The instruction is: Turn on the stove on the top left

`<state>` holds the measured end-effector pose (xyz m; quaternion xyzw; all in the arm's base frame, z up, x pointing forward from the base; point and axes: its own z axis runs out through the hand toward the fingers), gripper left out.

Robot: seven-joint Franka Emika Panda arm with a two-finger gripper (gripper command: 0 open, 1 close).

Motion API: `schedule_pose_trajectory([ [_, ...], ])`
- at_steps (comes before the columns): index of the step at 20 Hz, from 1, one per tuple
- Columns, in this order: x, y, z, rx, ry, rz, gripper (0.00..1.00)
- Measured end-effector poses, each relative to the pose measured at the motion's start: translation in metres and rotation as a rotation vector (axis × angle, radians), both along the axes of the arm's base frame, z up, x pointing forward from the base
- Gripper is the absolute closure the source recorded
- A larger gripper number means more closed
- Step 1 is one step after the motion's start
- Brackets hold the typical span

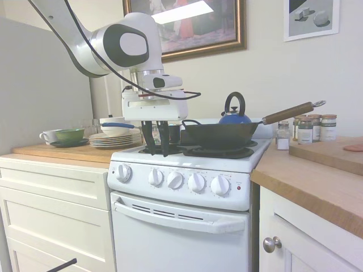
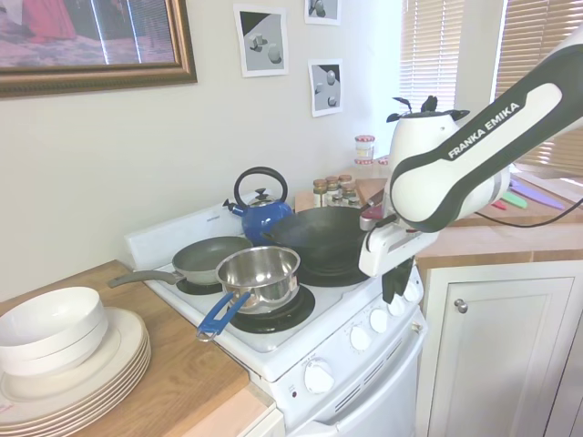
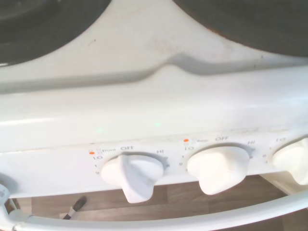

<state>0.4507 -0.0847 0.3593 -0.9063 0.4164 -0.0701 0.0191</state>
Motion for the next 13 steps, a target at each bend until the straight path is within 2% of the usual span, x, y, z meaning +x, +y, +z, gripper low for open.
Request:
schedule_pose_trajectory([
  [13,-0.0011,0.0000,0.0021,-0.001,-0.005,0.005,0.00],
])
